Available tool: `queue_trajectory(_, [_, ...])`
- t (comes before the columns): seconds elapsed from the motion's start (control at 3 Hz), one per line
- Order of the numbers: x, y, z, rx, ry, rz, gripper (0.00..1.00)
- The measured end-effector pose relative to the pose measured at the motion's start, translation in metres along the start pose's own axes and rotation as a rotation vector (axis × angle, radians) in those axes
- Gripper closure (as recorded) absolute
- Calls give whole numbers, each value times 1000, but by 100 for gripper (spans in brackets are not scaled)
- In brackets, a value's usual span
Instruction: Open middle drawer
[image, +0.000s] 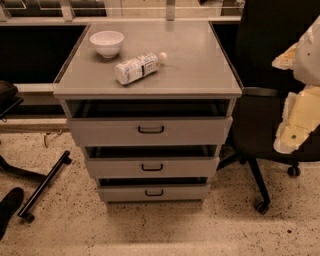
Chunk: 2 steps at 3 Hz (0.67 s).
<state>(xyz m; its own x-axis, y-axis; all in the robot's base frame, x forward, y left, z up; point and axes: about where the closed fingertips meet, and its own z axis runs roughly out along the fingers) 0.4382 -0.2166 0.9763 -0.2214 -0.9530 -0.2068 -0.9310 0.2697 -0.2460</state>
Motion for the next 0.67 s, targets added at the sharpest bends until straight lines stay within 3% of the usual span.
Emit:
queue_trajectory(0.33, [0,0,0,0,0,0,0])
queue_trajectory(0.67, [-4,5,30,-13,-45,7,0])
